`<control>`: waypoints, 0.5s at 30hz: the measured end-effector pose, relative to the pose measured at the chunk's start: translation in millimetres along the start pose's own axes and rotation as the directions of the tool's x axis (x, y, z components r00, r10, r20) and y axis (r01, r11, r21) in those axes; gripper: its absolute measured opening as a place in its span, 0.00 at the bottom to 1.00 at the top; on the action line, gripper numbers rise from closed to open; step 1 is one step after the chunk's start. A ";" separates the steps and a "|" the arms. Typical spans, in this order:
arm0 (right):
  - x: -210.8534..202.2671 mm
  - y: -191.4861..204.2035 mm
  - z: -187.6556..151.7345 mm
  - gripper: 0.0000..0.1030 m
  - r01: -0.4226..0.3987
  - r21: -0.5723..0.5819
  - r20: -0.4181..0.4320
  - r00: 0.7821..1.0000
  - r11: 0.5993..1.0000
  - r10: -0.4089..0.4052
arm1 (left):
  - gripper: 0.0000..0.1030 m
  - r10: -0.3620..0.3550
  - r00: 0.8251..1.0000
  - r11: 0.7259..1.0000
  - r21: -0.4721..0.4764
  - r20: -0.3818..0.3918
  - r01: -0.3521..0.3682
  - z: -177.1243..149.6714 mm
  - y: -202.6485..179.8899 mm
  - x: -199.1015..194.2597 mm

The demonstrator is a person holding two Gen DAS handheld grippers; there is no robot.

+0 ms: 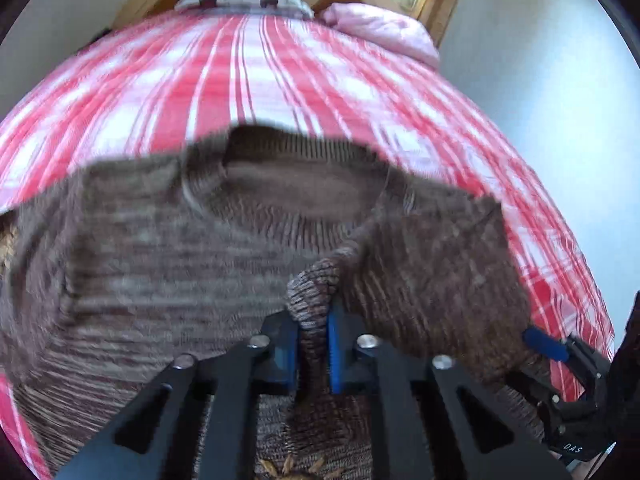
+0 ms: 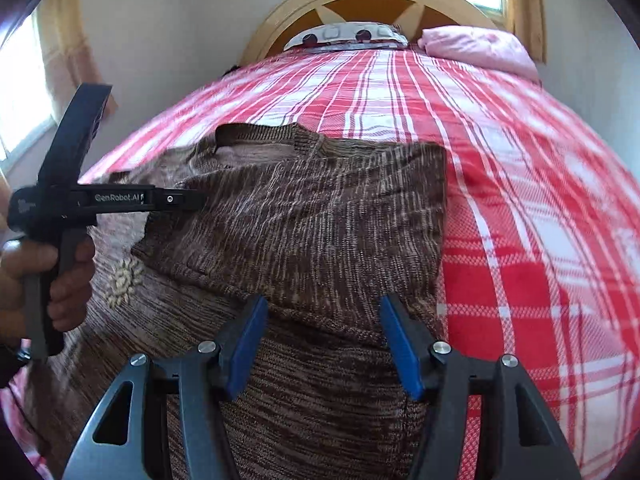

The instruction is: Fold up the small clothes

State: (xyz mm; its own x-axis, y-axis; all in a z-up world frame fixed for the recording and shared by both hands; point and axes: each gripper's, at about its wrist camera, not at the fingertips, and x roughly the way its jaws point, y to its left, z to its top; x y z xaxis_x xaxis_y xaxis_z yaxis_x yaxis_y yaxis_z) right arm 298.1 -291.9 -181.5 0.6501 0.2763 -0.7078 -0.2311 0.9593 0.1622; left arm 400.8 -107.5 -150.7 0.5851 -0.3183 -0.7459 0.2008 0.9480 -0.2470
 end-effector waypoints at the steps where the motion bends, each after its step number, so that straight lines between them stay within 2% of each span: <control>1: 0.2 -2.5 -0.5 0.58 -0.010 0.014 0.002 1.000 1.000 0.010 | 0.16 -0.009 0.997 1.000 0.023 0.076 0.007 -1.4 -3.8 -13.5; 2: 0.2 -3.0 -2.3 0.58 -0.008 0.015 0.007 1.000 1.000 0.008 | 0.19 -0.004 0.993 0.999 0.047 0.115 -0.002 -1.9 -6.9 -21.1; 3: 0.2 -3.6 -4.2 0.58 0.000 0.006 0.011 1.000 1.000 0.000 | 0.20 0.018 0.987 0.995 0.091 0.159 -0.033 -4.9 -13.4 -29.8; 4: 1.1 -0.8 -6.5 0.58 0.015 -0.009 0.014 1.000 1.000 -0.015 | 0.26 0.058 0.982 0.987 0.135 0.181 -0.083 -9.6 -19.8 -34.5; 5: 2.5 3.5 -7.7 0.58 0.037 -0.029 0.014 0.999 0.999 -0.037 | 0.52 0.079 0.981 0.984 0.145 0.179 -0.106 -11.2 -20.4 -33.6; 7: 5.2 10.3 -7.8 0.60 0.073 -0.060 0.006 0.997 0.996 -0.073 | 0.81 0.183 0.972 0.967 0.152 0.147 -0.205 -13.5 -15.6 -21.8; 9: 9.1 14.7 -8.1 0.64 0.088 -0.086 -0.006 0.996 0.992 -0.089 | 0.79 0.259 0.960 0.952 0.139 0.109 -0.273 -17.2 -2.4 -9.7; 11: 11.3 17.0 -8.3 0.65 0.102 -0.103 -0.012 0.995 0.989 -0.103 | 0.79 0.295 0.954 0.947 0.119 0.055 -0.300 -22.0 9.3 -2.5; 12: 11.5 17.5 -8.5 0.66 0.103 -0.107 -0.012 0.994 0.989 -0.105 | 0.79 0.304 0.952 0.948 0.092 0.029 -0.305 -22.9 14.8 -0.6; 13: 11.8 16.5 -8.2 0.66 0.100 -0.105 -0.013 0.995 0.989 -0.102 | 0.79 0.274 0.961 0.958 0.078 0.029 -0.276 -24.2 16.5 -3.7; 14: 11.5 14.9 -8.9 0.66 0.092 -0.098 -0.013 0.996 0.991 -0.093 | 0.79 0.264 0.964 0.961 0.081 0.034 -0.266 -25.3 14.6 -7.0; 15: 10.6 12.7 -9.7 0.67 0.081 -0.090 -0.013 0.997 0.993 -0.082 | 0.80 0.280 0.959 0.953 0.108 0.039 -0.283 -27.5 9.6 -8.7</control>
State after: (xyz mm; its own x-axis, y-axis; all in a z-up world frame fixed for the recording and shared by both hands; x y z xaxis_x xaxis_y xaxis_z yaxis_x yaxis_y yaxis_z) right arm 295.0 -277.4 -193.6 0.6573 0.1957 -0.7278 -0.2422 0.9693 0.0419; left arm 376.0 -95.4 -163.5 0.6481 -0.0398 -0.7605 0.1106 0.9930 0.0423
